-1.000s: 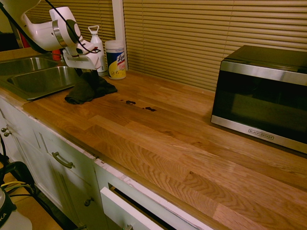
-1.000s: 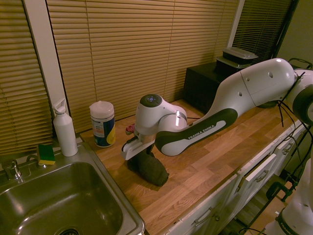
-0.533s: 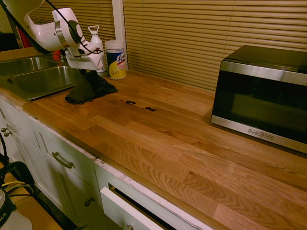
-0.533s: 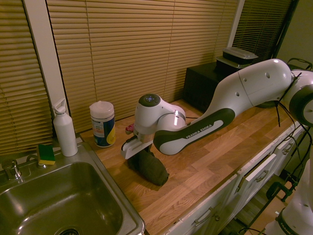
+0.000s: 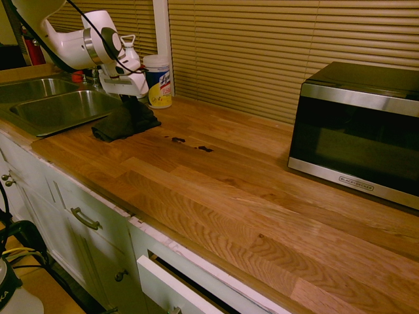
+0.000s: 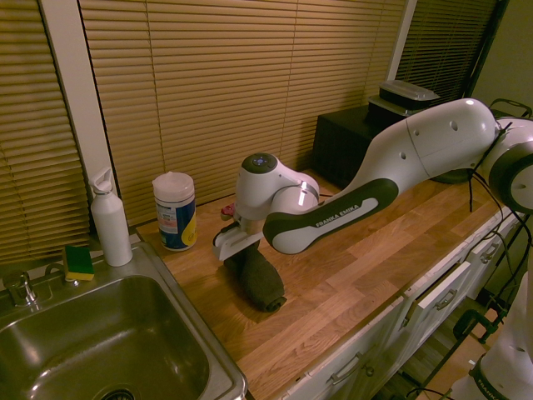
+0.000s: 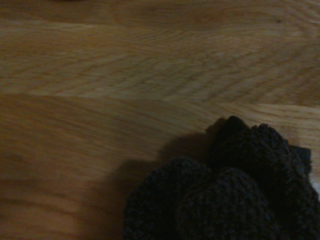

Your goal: Clear the spill

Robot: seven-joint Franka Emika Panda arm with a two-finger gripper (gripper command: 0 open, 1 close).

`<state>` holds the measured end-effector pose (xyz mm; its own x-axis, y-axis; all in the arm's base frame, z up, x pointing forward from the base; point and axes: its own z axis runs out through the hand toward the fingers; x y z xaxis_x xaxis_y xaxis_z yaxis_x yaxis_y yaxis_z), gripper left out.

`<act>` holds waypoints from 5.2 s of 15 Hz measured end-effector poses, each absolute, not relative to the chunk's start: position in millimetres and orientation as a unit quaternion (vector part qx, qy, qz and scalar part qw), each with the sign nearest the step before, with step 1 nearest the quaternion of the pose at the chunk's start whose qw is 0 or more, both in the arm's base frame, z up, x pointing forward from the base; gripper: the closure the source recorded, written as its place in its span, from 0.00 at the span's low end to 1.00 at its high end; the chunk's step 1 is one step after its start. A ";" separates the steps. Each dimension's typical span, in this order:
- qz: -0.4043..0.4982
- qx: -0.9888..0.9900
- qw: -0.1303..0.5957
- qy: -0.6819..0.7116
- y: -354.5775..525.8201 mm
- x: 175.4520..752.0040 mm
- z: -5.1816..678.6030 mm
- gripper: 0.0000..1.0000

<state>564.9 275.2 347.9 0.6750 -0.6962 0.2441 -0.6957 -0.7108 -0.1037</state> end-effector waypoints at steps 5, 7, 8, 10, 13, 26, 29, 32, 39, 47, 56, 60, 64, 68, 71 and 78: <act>-0.134 -0.901 -0.011 0.412 204.9 588.7 353.3 1.00; -0.133 -0.897 -0.015 0.422 179.9 593.1 354.9 1.00; -0.131 -0.894 -0.015 0.427 169.3 594.5 355.2 1.00; -0.129 -0.890 -0.018 0.437 150.3 596.6 355.4 1.00; -0.127 -0.884 -0.019 0.450 121.7 596.3 354.1 1.00; -0.107 -0.841 -0.015 0.530 -81.4 566.5 355.0 1.00; -0.102 -0.835 -0.008 0.540 -106.3 562.3 354.9 1.00; -0.102 -0.843 -0.006 0.529 -91.6 565.0 354.9 1.00; -0.101 -0.874 0.004 0.475 12.3 571.6 355.5 1.00; -0.100 -0.901 0.004 0.421 142.0 562.3 355.7 1.00; -0.103 -0.918 -0.005 0.383 247.0 565.0 352.1 1.00; -0.104 -0.923 -0.003 0.370 302.6 557.6 352.7 1.00; -0.107 -0.925 -0.003 0.364 339.9 552.2 351.7 1.00; -0.107 -0.926 -0.005 0.362 344.9 551.0 351.6 0.00; -0.108 -0.925 -0.005 0.364 345.4 550.6 352.1 0.00; -0.126 -0.919 0.015 0.373 343.8 544.7 390.2 0.00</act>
<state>544.7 343.8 390.2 0.6895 -0.6898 0.2211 -0.6823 -0.7209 -0.1215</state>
